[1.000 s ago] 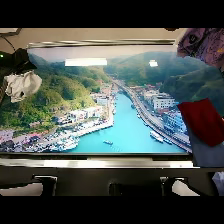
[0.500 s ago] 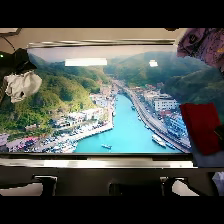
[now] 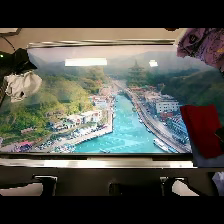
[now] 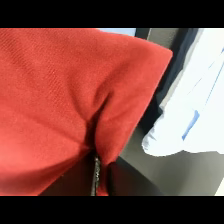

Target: Fold the clothes and pants, and hang the long-sleeved shirts on hangers.

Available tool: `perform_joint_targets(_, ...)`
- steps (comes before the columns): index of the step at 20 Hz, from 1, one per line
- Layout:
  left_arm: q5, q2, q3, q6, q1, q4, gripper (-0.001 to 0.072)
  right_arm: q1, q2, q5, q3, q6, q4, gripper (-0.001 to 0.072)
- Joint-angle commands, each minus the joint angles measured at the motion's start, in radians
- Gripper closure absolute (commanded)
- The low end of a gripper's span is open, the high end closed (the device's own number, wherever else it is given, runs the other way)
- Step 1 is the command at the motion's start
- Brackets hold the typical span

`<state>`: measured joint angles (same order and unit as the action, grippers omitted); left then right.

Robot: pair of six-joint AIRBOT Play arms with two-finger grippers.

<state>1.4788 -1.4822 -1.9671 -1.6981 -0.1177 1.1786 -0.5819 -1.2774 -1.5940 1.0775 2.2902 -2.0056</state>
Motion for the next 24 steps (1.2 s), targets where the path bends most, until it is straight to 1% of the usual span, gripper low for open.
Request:
perform_joint_targets(1, 0.0, 0.0, 0.0, 0.0, 0.001, 0.0, 0.0689, -0.001, 0.001, -0.014, -0.007, 0.0, -0.011, 0.0636)
perform_joint_targets(4, 0.0, 0.0, 0.0, 0.0, 0.001, 0.0, 0.0689, -0.001, 0.001, -0.019, -0.023, 0.0, -0.023, 0.0631)
perform_joint_targets(5, 0.0, 0.0, 0.0, 0.0, 0.001, 0.0, 0.0689, -0.001, 0.001, -0.016, -0.023, 0.0, -0.023, 0.0616)
perform_joint_targets(7, 0.0, 0.0, 0.0, 0.0, 0.001, 0.0, 0.0689, -0.001, 0.001, -0.021, -0.022, 0.0, -0.024, 0.0493)
perform_joint_targets(8, 0.0, 0.0, 0.0, 0.0, 0.001, 0.0, 0.0689, -0.001, 0.001, -0.023, -0.022, -0.002, -0.024, 0.0358)
perform_joint_targets(9, 0.0, 0.0, 0.0, 0.0, 0.001, 0.0, 0.0689, -0.001, 0.001, -0.019, -0.021, -0.024, -0.023, 0.0211)
perform_joint_targets(10, 0.0, 0.0, 0.0, 0.0, 0.001, 0.0, 0.0689, 0.0, 0.003, -0.006, -0.019, -0.063, -0.021, 0.0184)
perform_joint_targets(12, 0.0, 0.0, 0.0, 0.0, 0.001, 0.0, 0.0689, 0.0, 0.011, 0.055, 0.017, -0.113, -0.005, 0.0185)
perform_joint_targets(13, 0.0, 0.0, 0.0, 0.0, 0.001, 0.0, 0.0689, 0.0, 0.021, 0.115, 0.053, -0.147, 0.032, 0.0187)
perform_joint_targets(14, 0.0, 0.0, 0.0, 0.0, 0.001, 0.0, 0.0689, 0.002, 0.035, 0.182, 0.093, -0.191, 0.085, 0.019)
perform_joint_targets(15, 0.0, 0.0, 0.0, 0.0, 0.001, 0.0, 0.0689, 0.009, 0.052, 0.26, 0.137, -0.234, 0.157, 0.0277)
perform_joint_targets(16, 0.0, 0.001, 0.0, -0.001, 0.001, -0.001, 0.0689, 0.029, 0.065, 0.336, 0.176, -0.283, 0.227, 0.041)
perform_joint_targets(17, 0.003, 0.002, 0.0, 0.0, 0.001, -0.004, 0.0689, 0.064, 0.072, 0.403, 0.218, -0.338, 0.288, 0.047)
perform_joint_targets(18, 0.007, 0.005, 0.0, 0.0, 0.001, -0.007, 0.0689, 0.114, 0.072, 0.447, 0.259, -0.396, 0.338, 0.0505)
perform_joint_targets(19, 0.006, 0.009, 0.0, 0.0, 0.001, -0.007, 0.0689, 0.174, 0.072, 0.48, 0.289, -0.455, 0.377, 0.0586)
perform_joint_targets(20, 0.006, 0.019, 0.0, 0.0, 0.001, -0.007, 0.069, 0.249, 0.072, 0.506, 0.314, -0.502, 0.404, 0.0614)
perform_joint_targets(21, 0.006, 0.03, 0.0, 0.009, 0.001, -0.007, 0.069, 0.326, 0.072, 0.523, 0.332, -0.537, 0.418, 0.066)
perform_joint_targets(22, 0.006, 0.045, 0.0, 0.039, 0.001, -0.006, 0.069, 0.414, 0.072, 0.534, 0.346, -0.572, 0.423, 0.0685)
perform_joint_targets(23, 0.006, 0.061, 0.0, 0.069, 0.001, -0.002, 0.069, 0.495, 0.072, 0.542, 0.352, -0.596, 0.423, 0.0685)
perform_joint_targets(24, 0.006, 0.08, 0.001, 0.08, 0.006, 0.021, 0.069, 0.582, 0.074, 0.55, 0.353, -0.621, 0.424, 0.0685)
